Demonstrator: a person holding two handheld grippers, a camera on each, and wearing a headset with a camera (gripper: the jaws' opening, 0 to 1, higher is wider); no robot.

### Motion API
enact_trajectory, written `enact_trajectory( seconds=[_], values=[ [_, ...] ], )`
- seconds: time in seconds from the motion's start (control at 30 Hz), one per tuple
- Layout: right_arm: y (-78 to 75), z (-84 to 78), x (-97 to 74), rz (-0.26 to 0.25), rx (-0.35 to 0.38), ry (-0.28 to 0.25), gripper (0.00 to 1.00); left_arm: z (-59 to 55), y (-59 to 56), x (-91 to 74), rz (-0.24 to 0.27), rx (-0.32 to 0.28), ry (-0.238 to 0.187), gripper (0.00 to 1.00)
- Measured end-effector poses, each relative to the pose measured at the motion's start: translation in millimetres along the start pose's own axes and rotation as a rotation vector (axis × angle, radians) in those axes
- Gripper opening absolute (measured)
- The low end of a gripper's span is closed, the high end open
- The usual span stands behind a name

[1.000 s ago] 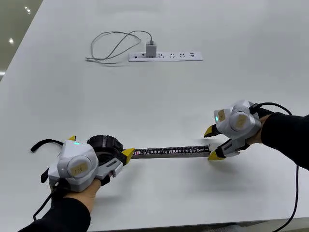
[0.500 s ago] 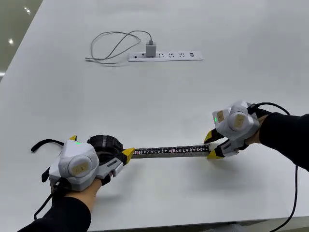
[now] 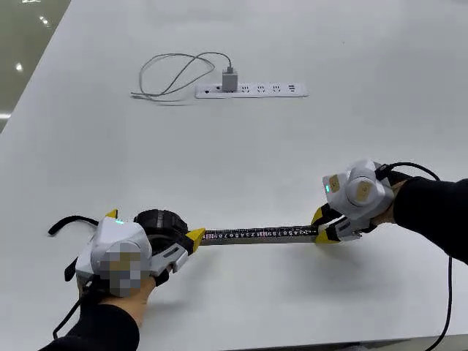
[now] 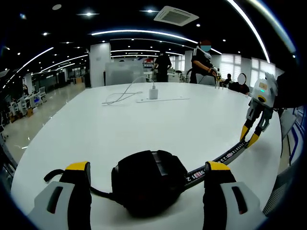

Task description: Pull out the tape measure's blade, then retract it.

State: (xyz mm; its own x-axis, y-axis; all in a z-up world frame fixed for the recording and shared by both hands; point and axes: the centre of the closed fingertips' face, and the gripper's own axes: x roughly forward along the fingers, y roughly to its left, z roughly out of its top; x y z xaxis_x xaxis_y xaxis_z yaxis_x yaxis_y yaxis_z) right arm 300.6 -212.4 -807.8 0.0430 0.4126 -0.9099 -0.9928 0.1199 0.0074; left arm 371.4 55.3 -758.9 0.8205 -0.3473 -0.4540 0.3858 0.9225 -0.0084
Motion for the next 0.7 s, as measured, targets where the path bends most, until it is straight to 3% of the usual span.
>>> enact_trajectory(
  seconds=[0.2,0.37,0.6,0.7],
  values=[
    [0.0,0.0,0.2,-0.007,0.019,-0.002,0.12,-1.5,1.6,0.1,0.008,-0.010,0.006,0.92],
    [-0.5,0.6,1.0,-0.015,0.032,0.027,0.12,-4.5,3.0,0.5,0.020,-0.034,0.021,0.83],
    [0.1,0.5,1.1,-0.021,0.040,0.024,0.12,-5.5,-3.3,3.2,0.005,-0.045,0.036,0.73],
    [-0.2,1.1,1.3,-0.023,0.043,0.029,0.12,-7.2,-3.4,4.8,0.021,-0.050,0.054,0.70]
  ],
)
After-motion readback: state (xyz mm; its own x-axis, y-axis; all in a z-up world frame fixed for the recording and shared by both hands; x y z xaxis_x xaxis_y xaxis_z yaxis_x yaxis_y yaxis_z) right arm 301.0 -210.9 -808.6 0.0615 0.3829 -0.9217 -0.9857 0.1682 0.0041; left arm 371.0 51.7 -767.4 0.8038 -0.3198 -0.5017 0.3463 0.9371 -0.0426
